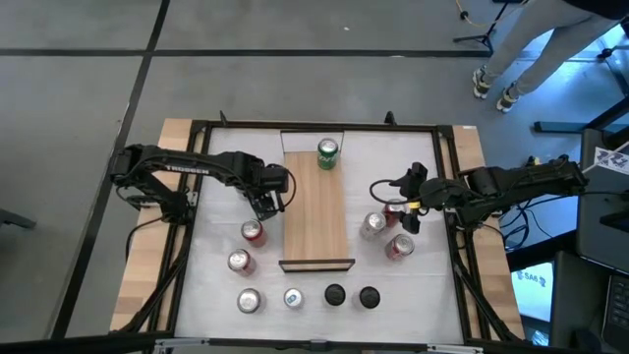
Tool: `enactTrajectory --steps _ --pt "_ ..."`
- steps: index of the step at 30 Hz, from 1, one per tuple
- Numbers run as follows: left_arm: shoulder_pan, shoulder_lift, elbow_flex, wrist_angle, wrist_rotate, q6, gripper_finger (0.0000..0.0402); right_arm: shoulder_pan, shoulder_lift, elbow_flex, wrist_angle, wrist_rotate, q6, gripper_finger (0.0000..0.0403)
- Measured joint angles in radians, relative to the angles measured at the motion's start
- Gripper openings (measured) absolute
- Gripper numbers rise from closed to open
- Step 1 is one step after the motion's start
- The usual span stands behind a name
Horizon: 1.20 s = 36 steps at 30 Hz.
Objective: Place canned beverage on shelf
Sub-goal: Put the green soda can on the shelf aligned with the other green soda can
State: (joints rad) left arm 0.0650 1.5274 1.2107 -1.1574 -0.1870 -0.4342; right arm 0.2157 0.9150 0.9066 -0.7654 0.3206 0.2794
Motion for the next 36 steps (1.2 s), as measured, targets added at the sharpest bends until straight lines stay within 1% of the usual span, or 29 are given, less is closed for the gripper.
enactTrajectory --steps 6,11,16,20,26,31,36 --pt "0.000 0.001 0.007 -0.001 0.011 -0.001 0.0261 0.000 0.000 0.000 0.000 0.000 0.000 0.0395" --pt "0.000 0.007 0.049 -0.004 0.039 -0.002 0.0261 0.000 0.000 0.000 0.000 0.000 0.000 0.0395" --pt "0.000 0.006 0.103 -0.005 0.035 -0.002 0.0261 0.000 0.000 0.000 0.000 0.000 0.000 0.0395" --pt "0.000 0.005 0.124 -0.008 0.021 -0.001 0.0261 0.000 0.000 0.000 0.000 0.000 0.000 0.0395" --pt "0.000 0.005 0.123 -0.040 0.013 -0.001 0.0261 0.000 0.000 0.000 0.000 0.000 0.000 0.0395" --pt "0.001 0.005 0.096 -0.038 -0.007 -0.001 0.0261 0.000 0.000 0.000 0.000 0.000 0.000 0.0395" --pt "0.016 0.005 0.062 -0.032 -0.005 -0.001 0.0261 0.000 0.000 0.000 0.000 0.000 0.000 0.0395"
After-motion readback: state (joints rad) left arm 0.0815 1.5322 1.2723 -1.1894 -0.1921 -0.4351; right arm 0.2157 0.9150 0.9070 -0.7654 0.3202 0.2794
